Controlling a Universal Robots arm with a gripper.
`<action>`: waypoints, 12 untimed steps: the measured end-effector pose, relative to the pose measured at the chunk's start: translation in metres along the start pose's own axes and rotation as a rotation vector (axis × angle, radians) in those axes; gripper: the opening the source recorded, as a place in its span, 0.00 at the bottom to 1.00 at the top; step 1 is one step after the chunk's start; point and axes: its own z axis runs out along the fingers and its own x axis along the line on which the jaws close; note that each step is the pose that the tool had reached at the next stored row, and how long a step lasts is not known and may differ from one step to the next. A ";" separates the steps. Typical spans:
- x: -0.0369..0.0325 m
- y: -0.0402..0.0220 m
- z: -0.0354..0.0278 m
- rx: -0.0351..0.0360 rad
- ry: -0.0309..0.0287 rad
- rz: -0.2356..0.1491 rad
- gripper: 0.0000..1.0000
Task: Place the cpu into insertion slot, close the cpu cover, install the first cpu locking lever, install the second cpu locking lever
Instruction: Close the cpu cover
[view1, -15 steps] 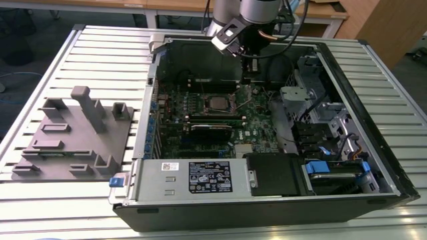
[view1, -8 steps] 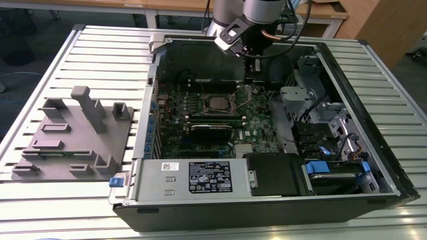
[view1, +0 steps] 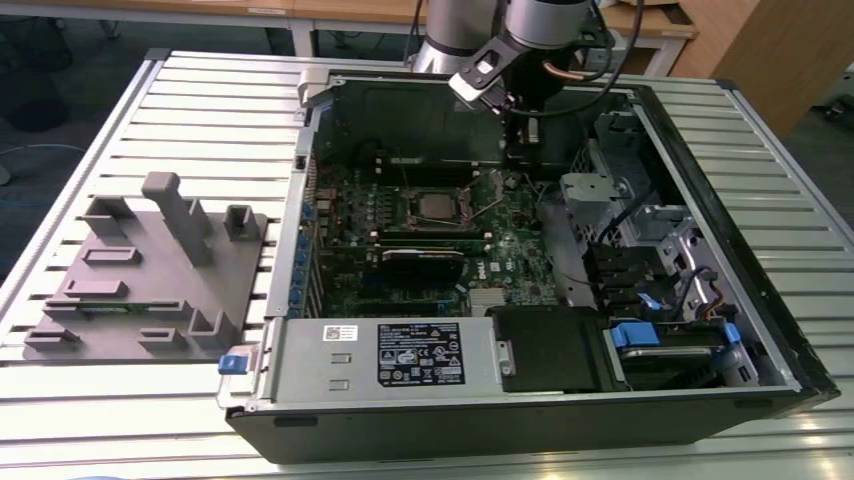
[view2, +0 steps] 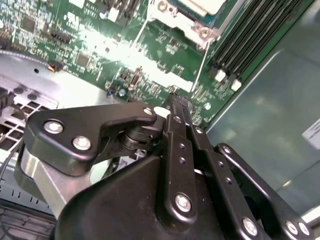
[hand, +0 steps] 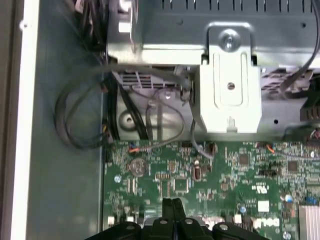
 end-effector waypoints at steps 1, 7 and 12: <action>0.0000 0.0016 0.0001 0.0000 -0.0005 0.000 0.10; -0.0001 0.0087 0.0006 0.0000 -0.0083 0.005 0.10; -0.0011 0.0103 0.0025 0.0000 -0.0129 0.011 0.10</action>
